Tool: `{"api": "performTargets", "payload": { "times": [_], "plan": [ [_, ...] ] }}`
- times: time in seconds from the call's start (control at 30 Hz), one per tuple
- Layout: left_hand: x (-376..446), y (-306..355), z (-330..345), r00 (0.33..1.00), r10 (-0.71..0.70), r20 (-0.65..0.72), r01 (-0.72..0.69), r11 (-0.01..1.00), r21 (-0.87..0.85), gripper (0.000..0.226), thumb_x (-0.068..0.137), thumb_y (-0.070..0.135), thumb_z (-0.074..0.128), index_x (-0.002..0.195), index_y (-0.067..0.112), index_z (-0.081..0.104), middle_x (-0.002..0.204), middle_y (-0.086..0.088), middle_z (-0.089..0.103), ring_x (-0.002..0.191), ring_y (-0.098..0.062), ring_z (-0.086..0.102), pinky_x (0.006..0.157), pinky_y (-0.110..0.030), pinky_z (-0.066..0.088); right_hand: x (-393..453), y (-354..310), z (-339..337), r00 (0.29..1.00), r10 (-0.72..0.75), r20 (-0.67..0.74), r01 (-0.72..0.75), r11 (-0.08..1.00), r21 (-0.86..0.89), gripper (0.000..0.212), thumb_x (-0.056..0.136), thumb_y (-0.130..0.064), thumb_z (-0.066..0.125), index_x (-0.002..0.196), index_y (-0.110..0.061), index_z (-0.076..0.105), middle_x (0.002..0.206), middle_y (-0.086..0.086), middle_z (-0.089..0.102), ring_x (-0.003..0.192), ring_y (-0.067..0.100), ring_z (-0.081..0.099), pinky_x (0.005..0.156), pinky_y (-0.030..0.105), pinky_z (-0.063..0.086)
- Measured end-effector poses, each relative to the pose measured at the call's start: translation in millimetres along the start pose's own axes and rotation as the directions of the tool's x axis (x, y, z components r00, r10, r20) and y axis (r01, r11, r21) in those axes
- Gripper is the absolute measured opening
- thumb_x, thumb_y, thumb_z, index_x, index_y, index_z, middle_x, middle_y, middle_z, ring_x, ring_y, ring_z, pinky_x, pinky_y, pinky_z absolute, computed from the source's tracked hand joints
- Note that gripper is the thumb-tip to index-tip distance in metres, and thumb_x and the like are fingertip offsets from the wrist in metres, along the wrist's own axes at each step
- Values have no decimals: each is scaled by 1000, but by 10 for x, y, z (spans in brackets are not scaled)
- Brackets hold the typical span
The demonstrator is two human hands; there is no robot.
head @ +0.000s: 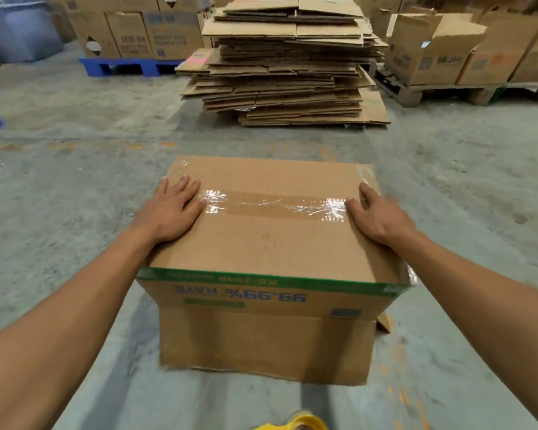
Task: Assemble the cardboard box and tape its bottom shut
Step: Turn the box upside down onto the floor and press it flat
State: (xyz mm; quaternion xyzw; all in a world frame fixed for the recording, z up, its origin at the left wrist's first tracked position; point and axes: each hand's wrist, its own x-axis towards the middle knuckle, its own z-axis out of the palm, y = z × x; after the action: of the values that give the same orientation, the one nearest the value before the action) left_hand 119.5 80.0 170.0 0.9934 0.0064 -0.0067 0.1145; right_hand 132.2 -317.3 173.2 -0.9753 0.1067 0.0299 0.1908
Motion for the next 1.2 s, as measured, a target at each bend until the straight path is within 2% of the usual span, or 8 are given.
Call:
{"api": "performTargets", "payload": {
  "times": [0.1,0.2,0.37,0.5,0.73,0.97,1.13,1.2],
  "plan": [
    [-209,-360,2,997,-63,-51,64,998,24,64,97,61,24,155,37,13,164,10,4,151,-24,-7,121,-50,11,-119,-252,238,996,-76,39,74,995,61,71,90,-67,30,153,-40,13,147,25,36,128,47,44,104,52,36],
    [-310,-452,56,993,-63,-96,68,996,52,65,96,62,21,155,37,12,164,10,4,151,-24,-7,120,-52,15,-167,-333,310,996,-91,15,89,992,84,66,92,-64,31,151,-39,16,142,25,38,124,48,46,101,51,37],
    [-395,-332,88,987,-53,-148,69,993,100,63,96,58,20,155,36,12,165,8,6,151,-26,-5,116,-54,21,-297,-289,364,996,-60,-60,67,991,115,56,93,-60,32,144,-38,27,131,22,45,115,47,50,95,50,40],
    [-491,-191,81,985,-38,-171,60,990,125,63,97,57,22,155,34,15,165,7,7,151,-28,-5,115,-54,23,-291,-130,386,995,-44,-84,53,992,113,61,90,-65,30,147,-45,23,133,23,49,115,47,52,96,51,41],
    [-490,196,127,981,14,-192,7,994,107,69,91,60,24,154,33,18,165,7,8,152,-26,-4,116,-54,21,-291,189,323,985,54,-164,-29,989,147,59,89,-63,30,146,-46,29,131,20,55,114,43,54,93,50,43],
    [-407,839,417,978,151,-142,-145,988,55,72,89,63,27,154,32,21,165,6,9,152,-22,-1,116,-56,19,-384,851,93,963,175,-206,-160,983,89,59,91,-62,31,147,-44,32,134,21,55,115,45,54,94,50,43],
    [-584,884,1155,979,196,55,-193,979,-61,71,95,59,31,156,31,10,165,5,-3,152,-18,-6,118,-56,16,-455,1213,129,969,178,-170,-176,984,27,60,90,-62,35,147,-47,29,132,19,51,114,45,54,96,50,43],
    [-553,840,1258,981,185,57,-180,981,-76,69,96,57,32,156,31,11,165,5,-2,152,-16,-6,119,-54,15,-438,1250,241,975,181,-127,-179,984,22,61,90,-61,36,148,-47,27,132,18,51,114,44,54,97,49,42]
  ]
}}
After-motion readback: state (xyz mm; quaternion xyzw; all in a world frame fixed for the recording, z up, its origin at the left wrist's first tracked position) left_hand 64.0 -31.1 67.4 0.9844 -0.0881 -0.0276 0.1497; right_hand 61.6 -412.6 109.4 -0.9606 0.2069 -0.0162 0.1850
